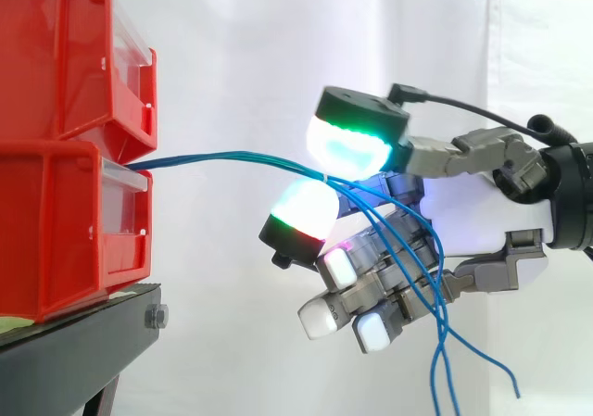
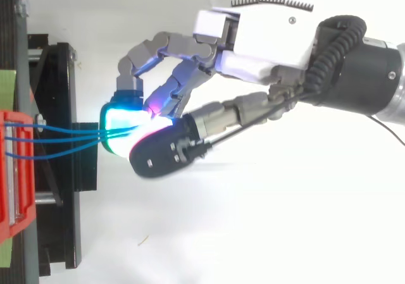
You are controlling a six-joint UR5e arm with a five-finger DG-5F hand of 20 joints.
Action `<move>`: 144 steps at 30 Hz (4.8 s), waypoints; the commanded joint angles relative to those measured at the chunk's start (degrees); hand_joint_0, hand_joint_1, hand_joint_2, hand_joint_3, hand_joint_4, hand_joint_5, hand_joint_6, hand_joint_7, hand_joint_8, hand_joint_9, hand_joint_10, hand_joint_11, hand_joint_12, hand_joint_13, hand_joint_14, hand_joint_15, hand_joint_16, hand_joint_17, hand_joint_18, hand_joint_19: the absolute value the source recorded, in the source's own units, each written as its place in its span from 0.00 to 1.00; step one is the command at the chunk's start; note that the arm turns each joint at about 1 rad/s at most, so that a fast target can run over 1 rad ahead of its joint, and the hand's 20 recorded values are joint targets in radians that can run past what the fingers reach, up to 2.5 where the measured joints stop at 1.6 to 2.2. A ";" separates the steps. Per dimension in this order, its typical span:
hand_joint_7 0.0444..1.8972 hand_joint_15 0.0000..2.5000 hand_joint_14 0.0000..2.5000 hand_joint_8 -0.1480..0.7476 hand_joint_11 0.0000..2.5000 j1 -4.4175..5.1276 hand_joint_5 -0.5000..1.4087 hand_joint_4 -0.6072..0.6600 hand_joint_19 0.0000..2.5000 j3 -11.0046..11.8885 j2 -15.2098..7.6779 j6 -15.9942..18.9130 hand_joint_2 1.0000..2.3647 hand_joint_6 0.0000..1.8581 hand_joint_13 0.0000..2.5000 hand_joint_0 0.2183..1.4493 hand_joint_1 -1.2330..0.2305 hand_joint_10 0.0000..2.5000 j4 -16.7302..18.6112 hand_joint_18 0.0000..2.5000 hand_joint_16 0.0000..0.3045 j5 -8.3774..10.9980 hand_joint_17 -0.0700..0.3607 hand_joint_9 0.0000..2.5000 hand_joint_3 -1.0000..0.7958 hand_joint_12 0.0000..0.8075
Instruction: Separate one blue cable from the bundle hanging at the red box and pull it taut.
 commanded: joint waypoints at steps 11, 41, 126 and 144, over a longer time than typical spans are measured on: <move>0.53 0.14 0.00 0.58 0.28 -0.02 0.19 0.60 0.23 -0.08 -0.06 -1.85 0.01 0.49 0.33 0.31 0.33 0.00 1.90 0.35 0.17 1.21 0.44 0.37 0.47 0.51; 0.52 0.15 0.01 0.52 0.31 0.86 0.18 0.58 0.24 -2.81 -0.06 -0.62 0.00 0.50 0.31 0.34 0.26 0.01 5.60 0.33 0.14 3.23 0.38 0.36 0.28 0.44; 0.54 0.15 0.01 0.52 0.32 1.03 0.18 0.60 0.24 -2.81 -0.06 -0.62 0.00 0.49 0.31 0.36 0.23 0.01 5.77 0.34 0.14 3.14 0.38 0.37 0.28 0.43; 0.59 0.16 0.01 0.52 0.29 1.12 0.19 0.56 0.27 -2.81 -0.06 -0.70 0.01 0.47 0.31 0.33 0.32 0.01 6.21 0.33 0.14 3.23 0.39 0.37 0.34 0.44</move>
